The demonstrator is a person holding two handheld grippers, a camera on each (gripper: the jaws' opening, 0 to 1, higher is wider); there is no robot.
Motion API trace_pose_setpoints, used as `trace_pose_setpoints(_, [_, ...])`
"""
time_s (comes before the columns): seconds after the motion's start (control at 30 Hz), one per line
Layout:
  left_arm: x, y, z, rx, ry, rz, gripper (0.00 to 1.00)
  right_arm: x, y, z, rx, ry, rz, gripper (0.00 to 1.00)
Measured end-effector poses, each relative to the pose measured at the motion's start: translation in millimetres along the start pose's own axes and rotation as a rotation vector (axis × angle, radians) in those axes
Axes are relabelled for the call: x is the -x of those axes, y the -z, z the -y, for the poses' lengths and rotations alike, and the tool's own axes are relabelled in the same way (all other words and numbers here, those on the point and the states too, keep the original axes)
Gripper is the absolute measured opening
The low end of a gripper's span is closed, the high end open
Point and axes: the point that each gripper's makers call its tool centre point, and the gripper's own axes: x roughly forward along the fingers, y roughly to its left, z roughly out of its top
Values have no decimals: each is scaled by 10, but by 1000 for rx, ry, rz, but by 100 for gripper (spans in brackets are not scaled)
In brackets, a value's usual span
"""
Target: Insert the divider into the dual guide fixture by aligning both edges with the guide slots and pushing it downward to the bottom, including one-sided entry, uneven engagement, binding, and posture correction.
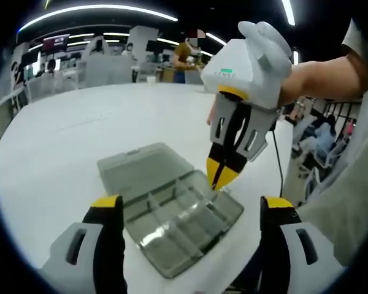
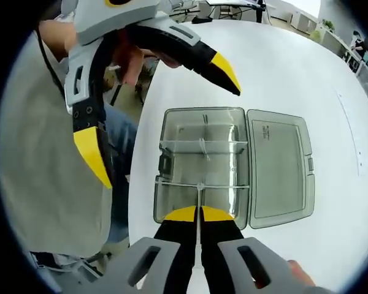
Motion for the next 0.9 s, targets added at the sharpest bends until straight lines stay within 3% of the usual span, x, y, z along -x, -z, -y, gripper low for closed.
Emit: trace_pose_setpoints(0.9, [30, 21, -11, 10, -6, -3, 89, -180, 40, 8, -30, -16, -5, 0])
